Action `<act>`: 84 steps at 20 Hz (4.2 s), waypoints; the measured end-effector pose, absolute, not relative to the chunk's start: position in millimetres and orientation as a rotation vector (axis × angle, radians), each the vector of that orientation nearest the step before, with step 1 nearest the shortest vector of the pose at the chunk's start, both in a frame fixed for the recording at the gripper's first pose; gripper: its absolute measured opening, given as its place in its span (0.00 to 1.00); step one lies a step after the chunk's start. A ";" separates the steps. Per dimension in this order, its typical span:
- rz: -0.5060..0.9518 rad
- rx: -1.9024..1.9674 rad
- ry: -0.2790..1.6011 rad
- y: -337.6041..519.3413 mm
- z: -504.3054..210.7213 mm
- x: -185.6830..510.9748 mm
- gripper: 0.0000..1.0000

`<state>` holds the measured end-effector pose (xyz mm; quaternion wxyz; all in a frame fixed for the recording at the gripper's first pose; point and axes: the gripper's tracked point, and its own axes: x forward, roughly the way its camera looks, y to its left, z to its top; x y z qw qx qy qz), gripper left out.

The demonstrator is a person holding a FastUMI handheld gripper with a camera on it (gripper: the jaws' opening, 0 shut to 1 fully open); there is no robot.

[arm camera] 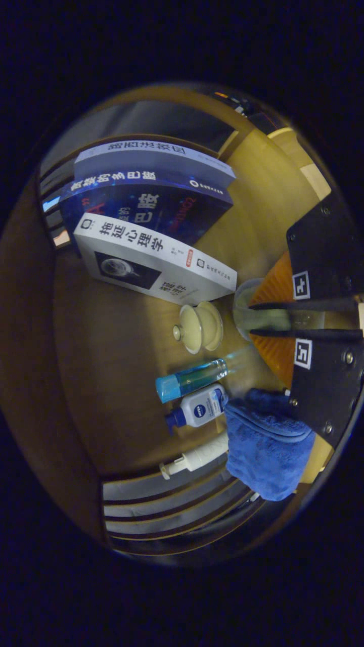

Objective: Pull open the drawer, take out the items inside it, and place them on the countertop above the cabinet.

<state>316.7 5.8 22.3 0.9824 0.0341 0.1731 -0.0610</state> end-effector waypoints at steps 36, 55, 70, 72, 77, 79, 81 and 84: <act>-0.098 -0.012 -0.040 -24.4 148.1 -57.4 0.98; -0.040 -0.053 0.192 13.2 -125.0 -57.4 0.98; 0.007 -0.066 0.090 8.2 -130.6 -6.4 1.00; 0.014 -0.056 0.086 8.1 -127.9 7.5 1.00; -0.001 -0.053 0.064 16.2 -121.6 47.3 1.00; 0.005 -0.046 0.062 15.6 -124.0 73.4 1.00; 0.010 -0.037 0.062 18.9 -122.6 80.9 1.00; 0.012 -0.045 0.058 20.2 -121.0 105.3 1.00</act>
